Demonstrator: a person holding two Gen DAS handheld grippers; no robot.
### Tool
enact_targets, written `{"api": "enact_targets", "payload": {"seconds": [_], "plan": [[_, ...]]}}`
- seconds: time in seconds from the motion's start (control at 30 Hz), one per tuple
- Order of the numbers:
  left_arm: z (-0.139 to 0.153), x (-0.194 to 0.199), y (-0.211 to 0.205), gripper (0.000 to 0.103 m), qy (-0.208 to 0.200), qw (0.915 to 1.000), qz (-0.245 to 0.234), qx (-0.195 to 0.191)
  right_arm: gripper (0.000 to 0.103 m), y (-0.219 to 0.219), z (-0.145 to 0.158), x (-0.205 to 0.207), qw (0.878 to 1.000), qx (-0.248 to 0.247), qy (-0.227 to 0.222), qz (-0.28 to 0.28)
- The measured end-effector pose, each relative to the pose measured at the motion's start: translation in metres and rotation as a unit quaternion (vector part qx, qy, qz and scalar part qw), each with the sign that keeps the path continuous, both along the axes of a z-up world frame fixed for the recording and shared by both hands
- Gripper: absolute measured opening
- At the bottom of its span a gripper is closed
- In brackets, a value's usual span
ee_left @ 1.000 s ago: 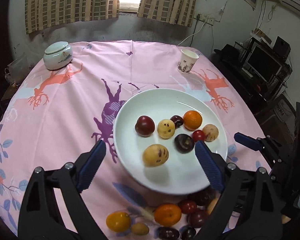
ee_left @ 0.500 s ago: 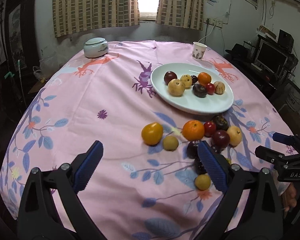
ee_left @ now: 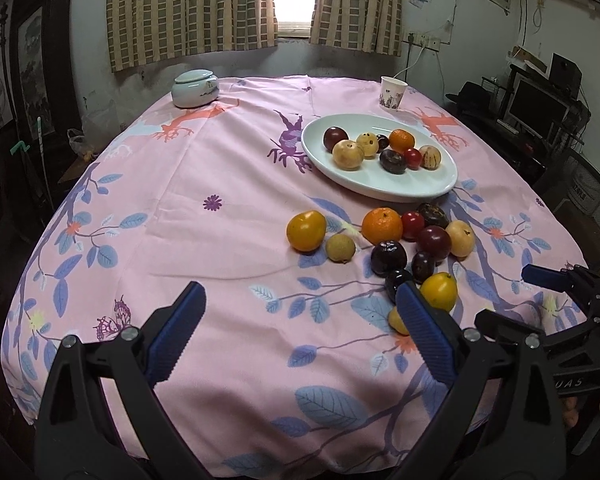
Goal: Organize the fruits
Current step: 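Grasp a yellow round fruit with the right tool while the left tool grasps a dark plum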
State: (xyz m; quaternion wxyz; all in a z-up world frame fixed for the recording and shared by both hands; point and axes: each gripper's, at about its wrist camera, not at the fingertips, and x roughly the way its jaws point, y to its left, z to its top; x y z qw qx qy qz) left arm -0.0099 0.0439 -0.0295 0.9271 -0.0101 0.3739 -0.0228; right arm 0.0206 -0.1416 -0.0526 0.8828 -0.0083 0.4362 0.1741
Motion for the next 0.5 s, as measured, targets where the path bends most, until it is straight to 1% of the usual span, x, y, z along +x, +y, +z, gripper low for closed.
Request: {"api": "enact_targets", "payload": {"seconds": [0.1,0.17,0.2,0.23,0.33,0.37,0.4,0.43,0.5], "plan": [[-0.001,0.000,0.004,0.098,0.003,1.0000,0.002,-0.004,0.101,0.010,-0.004,0.002,1.000,-0.003,-0.003,0.011],[-0.002,0.001,0.007,0.098,0.006,0.9999,0.003,-0.010,0.091,0.015,-0.007,0.005,1.000,-0.009,-0.009,0.014],[-0.003,0.002,0.008,0.098,0.008,0.9999,0.004,-0.011,0.079,0.017,-0.010,0.008,1.000,-0.011,-0.005,0.017],[-0.003,0.002,0.009,0.098,0.009,0.9999,0.004,-0.013,0.069,0.019,-0.014,0.013,1.000,-0.011,0.006,0.021],[-0.004,0.002,0.009,0.098,0.011,0.9998,0.002,-0.015,0.062,0.024,-0.028,0.025,0.999,-0.007,0.034,0.027],[-0.004,0.002,0.009,0.098,0.012,0.9998,0.001,-0.017,0.058,0.026,-0.032,0.028,0.999,-0.006,0.039,0.029],[-0.005,0.003,0.009,0.098,0.013,0.9998,0.000,-0.017,0.046,0.028,-0.036,0.032,0.998,-0.002,0.045,0.034],[-0.006,0.004,0.008,0.098,0.016,0.9997,-0.002,-0.017,0.039,0.029,-0.039,0.033,0.997,0.015,0.054,0.045],[-0.008,0.005,0.005,0.098,0.020,0.9997,-0.005,-0.015,0.039,0.030,-0.035,0.030,0.998,0.006,0.048,0.035]]}}
